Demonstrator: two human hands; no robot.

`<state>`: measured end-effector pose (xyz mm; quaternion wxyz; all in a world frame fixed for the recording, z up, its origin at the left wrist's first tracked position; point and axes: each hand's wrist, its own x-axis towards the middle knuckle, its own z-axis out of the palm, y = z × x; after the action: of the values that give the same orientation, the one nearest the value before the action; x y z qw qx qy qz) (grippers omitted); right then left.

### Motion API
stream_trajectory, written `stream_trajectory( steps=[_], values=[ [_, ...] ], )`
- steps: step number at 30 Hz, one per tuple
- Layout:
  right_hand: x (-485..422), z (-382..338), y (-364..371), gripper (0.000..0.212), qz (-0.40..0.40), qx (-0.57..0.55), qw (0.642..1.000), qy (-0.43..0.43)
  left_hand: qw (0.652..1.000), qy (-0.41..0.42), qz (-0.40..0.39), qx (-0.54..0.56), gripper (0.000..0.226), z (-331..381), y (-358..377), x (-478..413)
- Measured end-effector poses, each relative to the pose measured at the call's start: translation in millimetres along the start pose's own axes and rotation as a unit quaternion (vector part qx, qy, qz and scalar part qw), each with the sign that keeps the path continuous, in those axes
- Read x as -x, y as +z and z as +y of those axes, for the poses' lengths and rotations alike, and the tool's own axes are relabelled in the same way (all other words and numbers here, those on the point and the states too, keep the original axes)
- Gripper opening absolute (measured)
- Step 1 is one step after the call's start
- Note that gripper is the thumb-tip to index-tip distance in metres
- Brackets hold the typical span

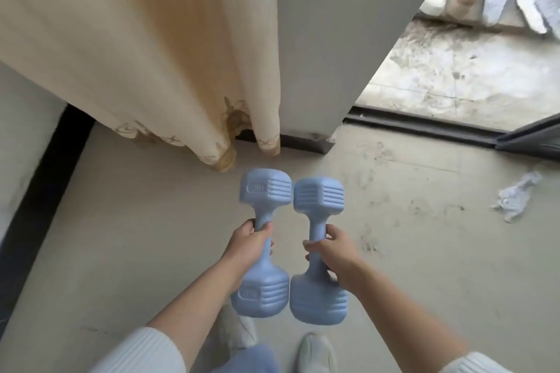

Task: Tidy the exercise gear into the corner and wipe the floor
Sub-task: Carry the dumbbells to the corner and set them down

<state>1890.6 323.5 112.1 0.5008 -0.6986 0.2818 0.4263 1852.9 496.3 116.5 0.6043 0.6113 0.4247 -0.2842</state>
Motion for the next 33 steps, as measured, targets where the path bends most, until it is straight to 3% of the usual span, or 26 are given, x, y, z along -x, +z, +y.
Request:
stream_trajectory(
  steps=[5, 12, 33],
  values=[
    [-93.6, 29.6, 12.4, 0.025, -0.015, -0.024, 1.0, 0.0, 0.999, 0.004, -0.02, -0.034, 0.024, -33.0, -2.7, -99.2],
    [-190.1, 18.8, 34.6, 0.023, -0.041, -0.048, 0.997, -0.039, 1.0, 0.027, -0.007, -0.005, 0.024, -30.5, -8.0, -194.8],
    [-262.1, -11.0, 50.6, 0.024, -0.127, -0.11, 0.981, -0.092, 0.993, 0.103, -0.014, -0.048, 0.02, 1.7, -32.5, -264.7]
  ],
)
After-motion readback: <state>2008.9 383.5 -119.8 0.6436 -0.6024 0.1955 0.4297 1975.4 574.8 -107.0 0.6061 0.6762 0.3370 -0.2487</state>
